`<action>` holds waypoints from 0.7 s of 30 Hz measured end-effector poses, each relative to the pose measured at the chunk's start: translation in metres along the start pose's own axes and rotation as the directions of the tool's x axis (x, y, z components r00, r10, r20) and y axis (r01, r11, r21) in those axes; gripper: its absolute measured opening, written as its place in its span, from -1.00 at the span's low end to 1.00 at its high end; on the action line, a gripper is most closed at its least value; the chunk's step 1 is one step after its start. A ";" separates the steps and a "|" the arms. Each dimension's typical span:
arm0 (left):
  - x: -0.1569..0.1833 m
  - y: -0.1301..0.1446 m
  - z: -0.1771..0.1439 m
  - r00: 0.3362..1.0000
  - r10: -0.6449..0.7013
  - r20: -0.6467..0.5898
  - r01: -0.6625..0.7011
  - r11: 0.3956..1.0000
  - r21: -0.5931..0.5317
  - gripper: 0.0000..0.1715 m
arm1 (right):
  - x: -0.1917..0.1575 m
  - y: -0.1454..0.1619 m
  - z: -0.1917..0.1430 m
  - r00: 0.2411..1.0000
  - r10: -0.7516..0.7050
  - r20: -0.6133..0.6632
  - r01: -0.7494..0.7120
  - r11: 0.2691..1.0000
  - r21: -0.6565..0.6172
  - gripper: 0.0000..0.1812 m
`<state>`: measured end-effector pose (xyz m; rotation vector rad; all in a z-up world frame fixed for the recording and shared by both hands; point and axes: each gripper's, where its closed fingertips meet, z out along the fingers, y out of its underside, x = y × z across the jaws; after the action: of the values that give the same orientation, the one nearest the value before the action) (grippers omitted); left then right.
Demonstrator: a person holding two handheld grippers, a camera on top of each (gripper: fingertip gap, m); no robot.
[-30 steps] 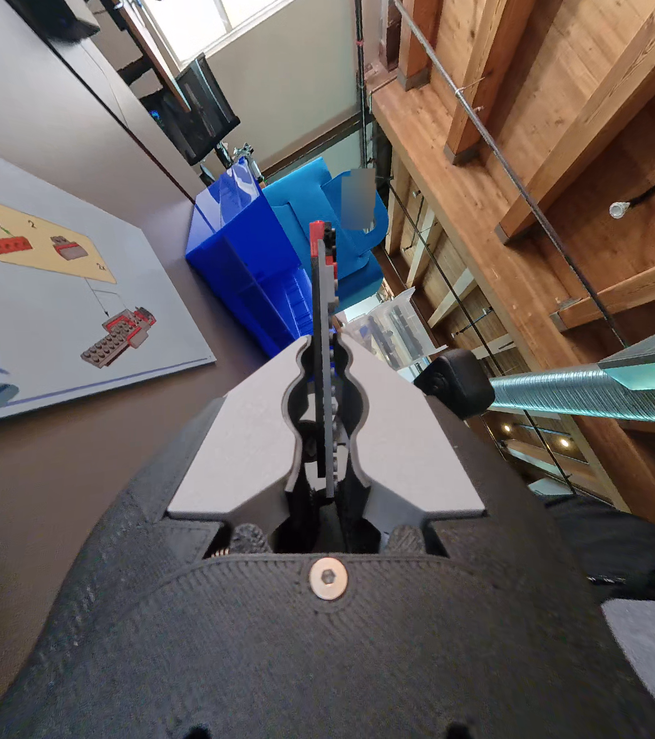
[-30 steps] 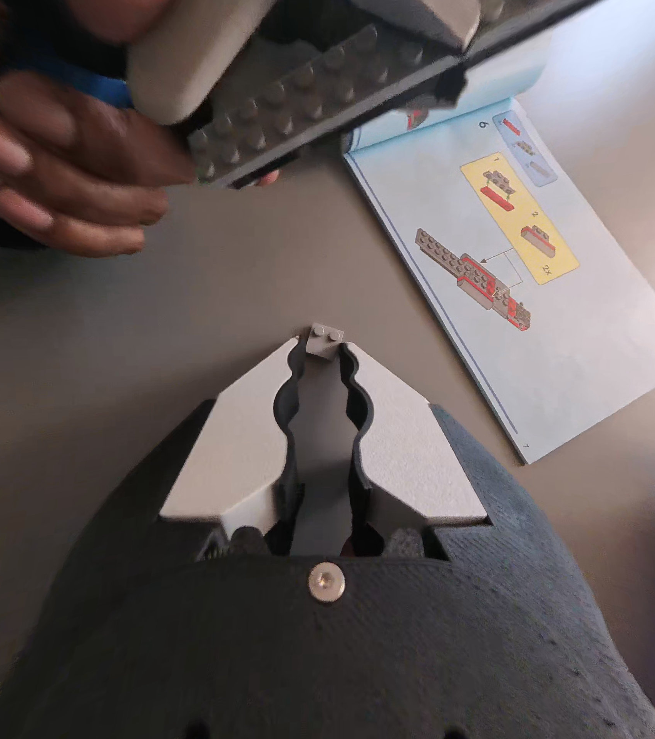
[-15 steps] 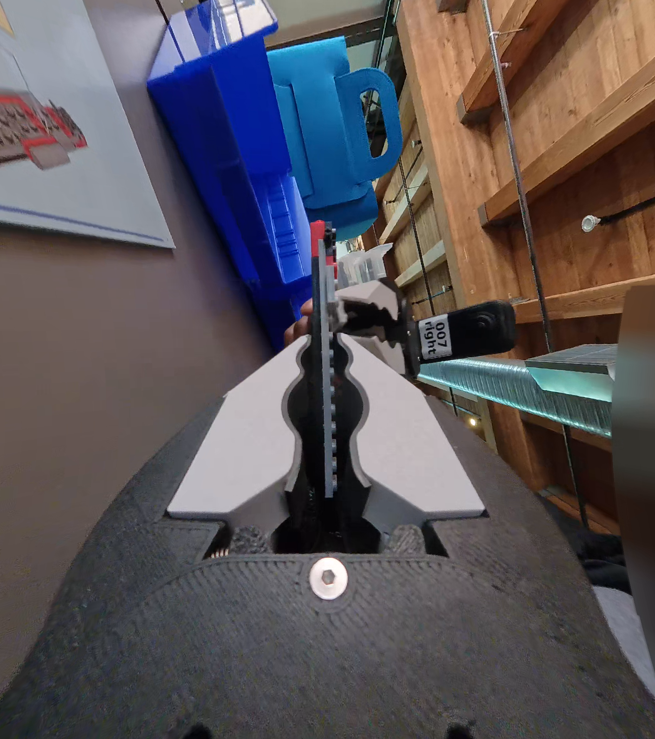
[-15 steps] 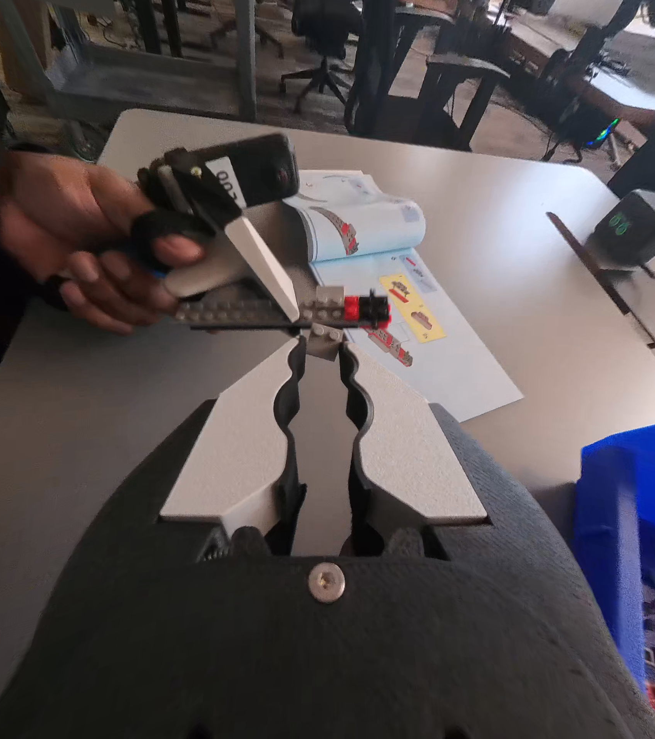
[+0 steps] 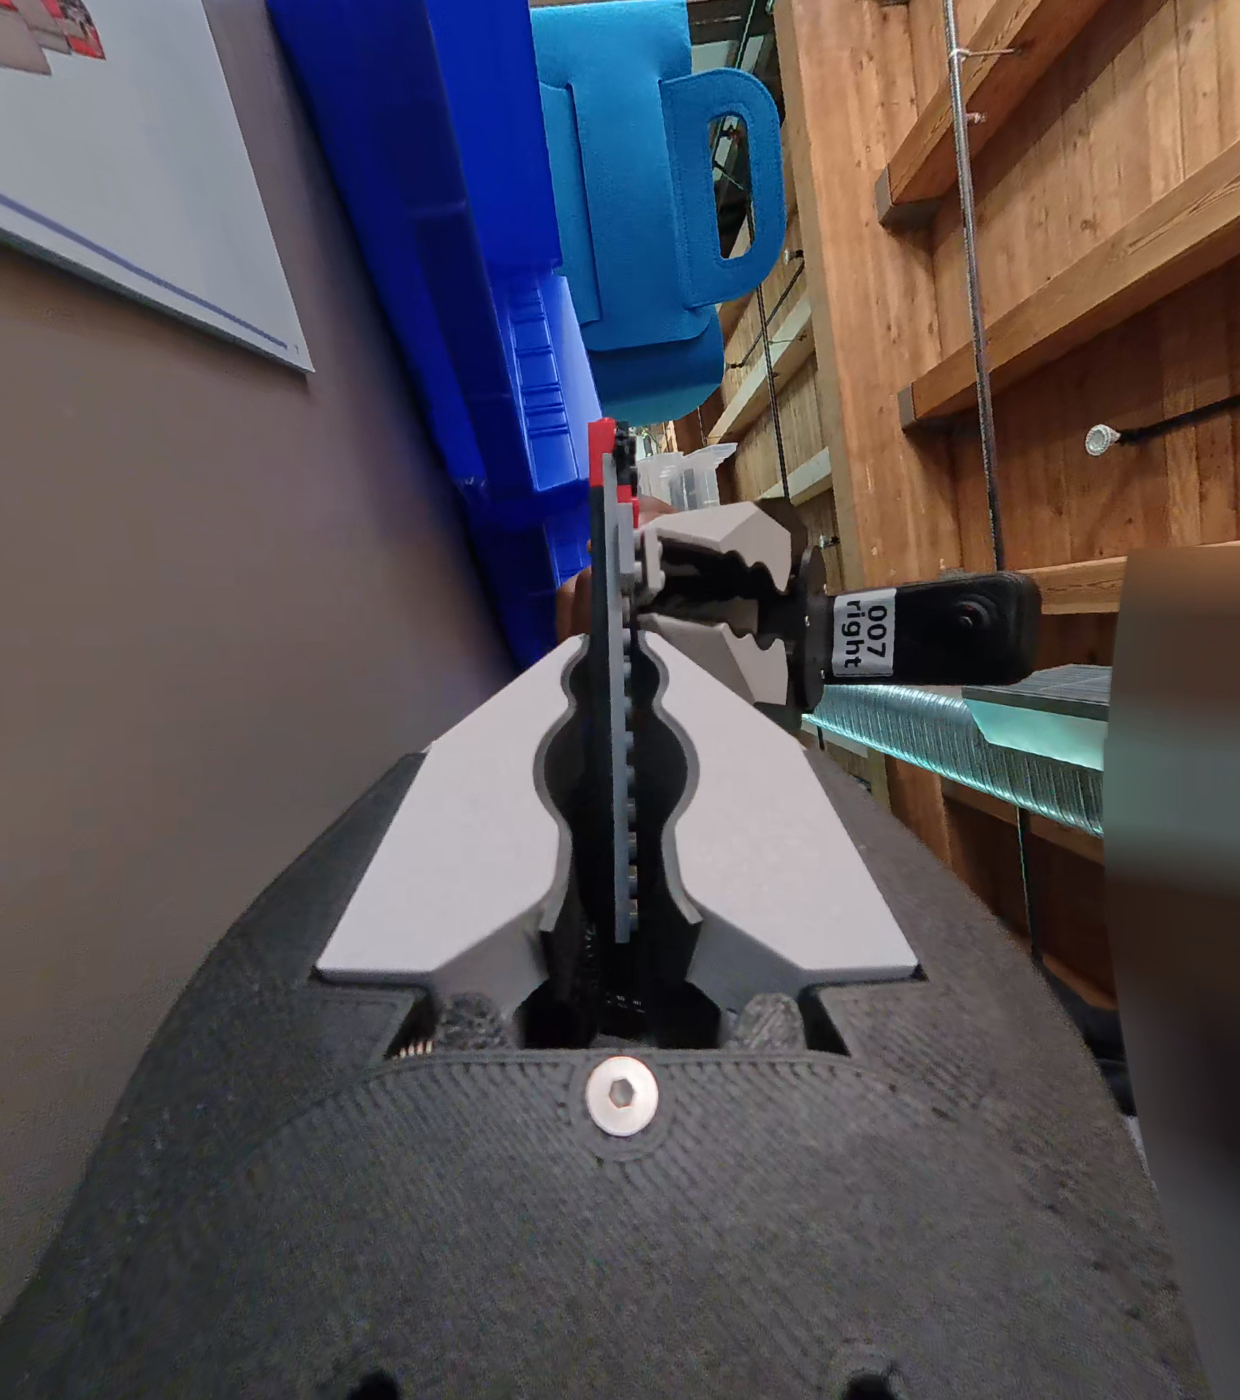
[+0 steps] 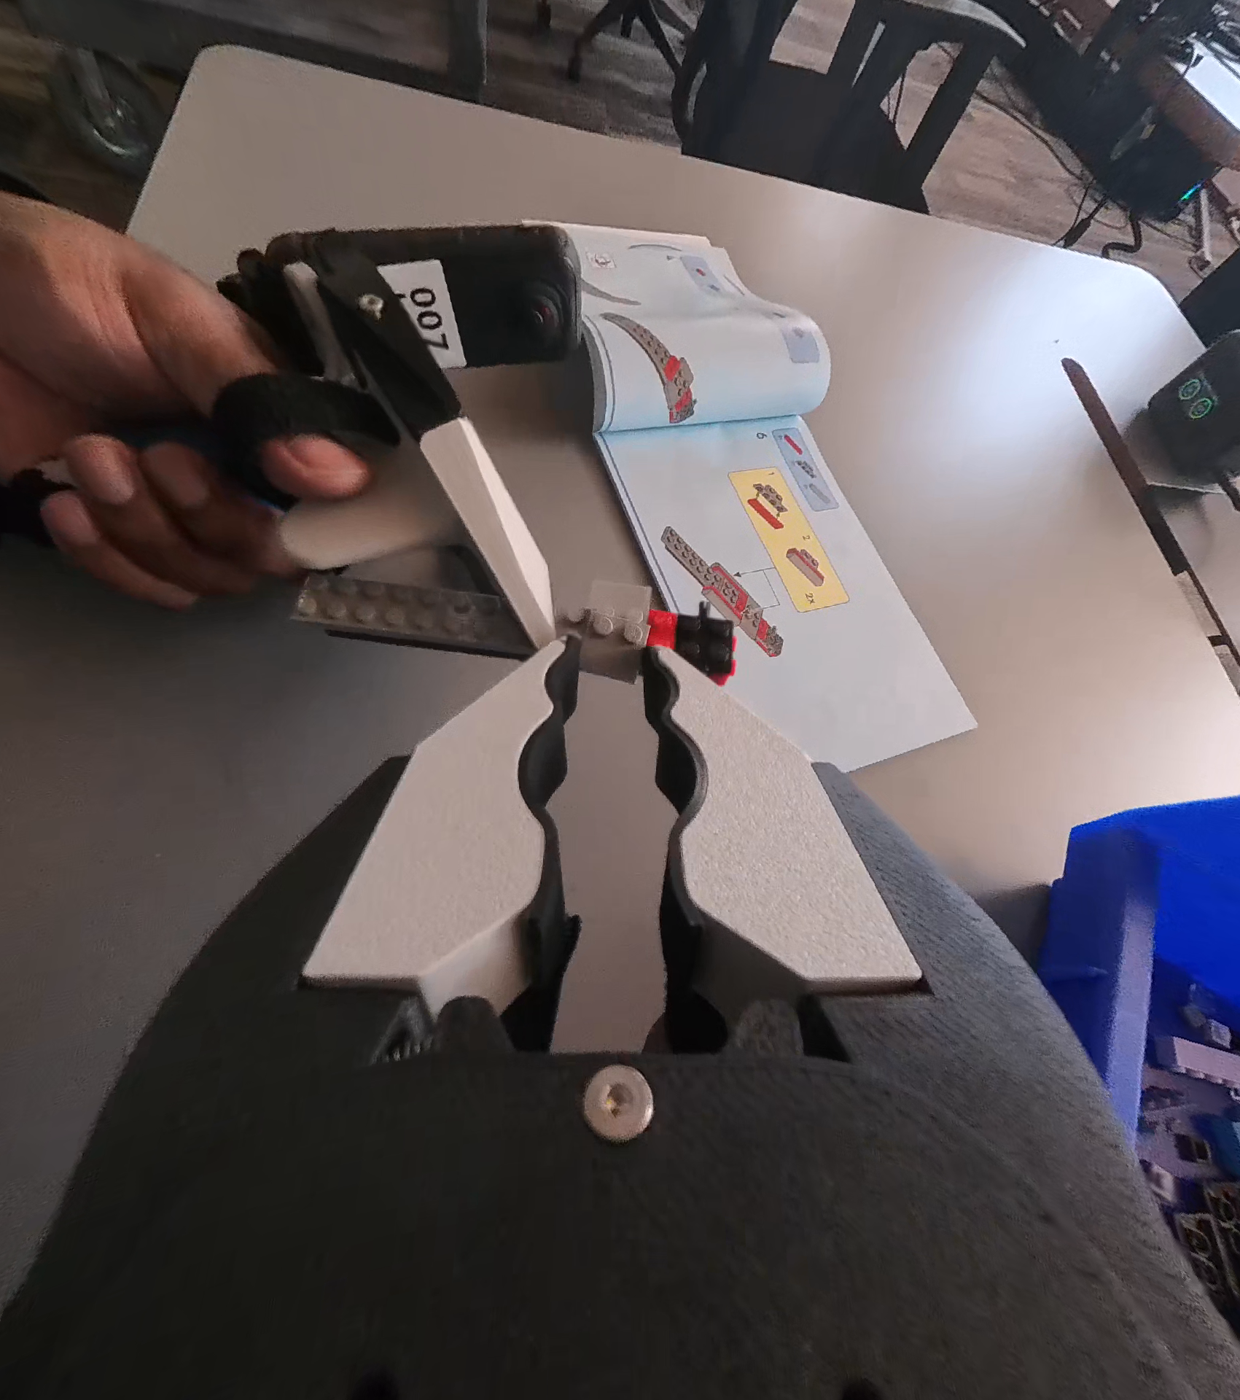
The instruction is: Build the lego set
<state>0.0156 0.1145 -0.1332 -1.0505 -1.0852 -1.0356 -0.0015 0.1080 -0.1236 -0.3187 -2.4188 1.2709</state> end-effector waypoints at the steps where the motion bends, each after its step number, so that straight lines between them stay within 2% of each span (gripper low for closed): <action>1: 0.000 0.000 0.000 1.000 -0.005 -0.002 0.005 1.000 0.002 -0.91 | -0.001 0.001 0.000 1.000 -0.009 0.001 0.009 1.000 -0.010 -0.79; 11: 0.001 0.004 0.002 0.998 -0.049 -0.024 0.049 0.999 -0.008 -0.91 | -0.002 0.003 -0.001 0.998 -0.055 -0.006 0.054 0.996 -0.074 -0.79; 21: -0.001 0.009 0.004 0.999 -0.032 -0.007 0.032 0.999 -0.020 -0.92 | -0.007 0.010 -0.006 0.997 -0.055 0.062 0.066 0.981 -0.183 -0.79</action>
<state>0.0234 0.1203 -0.1346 -1.0478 -1.0907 -1.0770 0.0074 0.1155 -0.1309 -0.2612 -2.5808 1.0448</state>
